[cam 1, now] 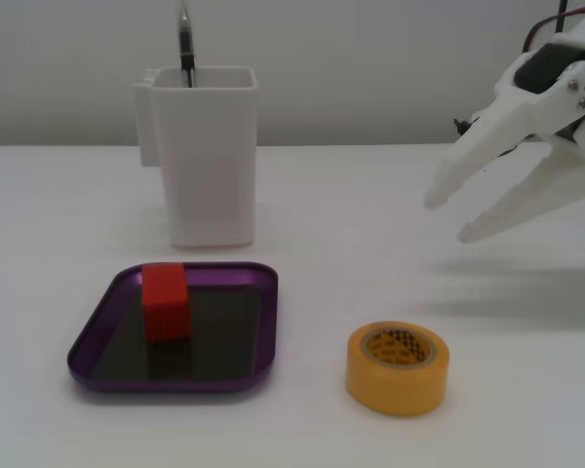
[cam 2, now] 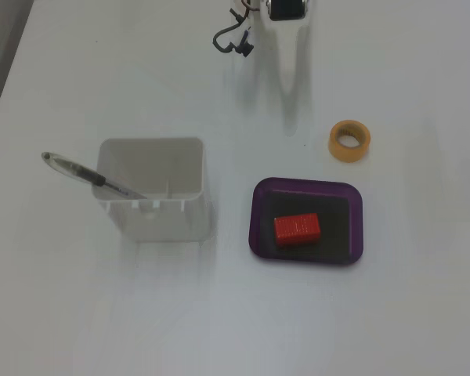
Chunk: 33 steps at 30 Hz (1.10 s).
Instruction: Pick up the red cube and place it in the box.
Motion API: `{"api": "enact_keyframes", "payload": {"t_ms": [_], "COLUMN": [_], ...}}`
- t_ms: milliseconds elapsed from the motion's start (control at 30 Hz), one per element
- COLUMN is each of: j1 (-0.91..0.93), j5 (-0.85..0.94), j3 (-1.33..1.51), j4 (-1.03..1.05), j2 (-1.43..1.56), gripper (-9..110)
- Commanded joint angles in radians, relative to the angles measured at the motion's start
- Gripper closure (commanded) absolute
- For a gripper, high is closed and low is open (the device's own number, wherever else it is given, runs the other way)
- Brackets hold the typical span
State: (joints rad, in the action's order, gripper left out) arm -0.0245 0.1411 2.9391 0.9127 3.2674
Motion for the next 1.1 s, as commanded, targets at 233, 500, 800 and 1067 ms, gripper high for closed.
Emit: {"api": "enact_keyframes", "payload": {"t_ms": [233, 500, 800, 1067], "j1": [-0.005, -0.005, -0.005, -0.006], "j5": [-0.006, -0.006, -0.006, -0.006], "j3": [0.129, 0.187, 0.187, 0.192], "j4": [0.020, 0.020, 0.020, 0.008], "j2": [0.120, 0.155, 0.155, 0.155], "gripper": [91, 91, 102, 102]}}
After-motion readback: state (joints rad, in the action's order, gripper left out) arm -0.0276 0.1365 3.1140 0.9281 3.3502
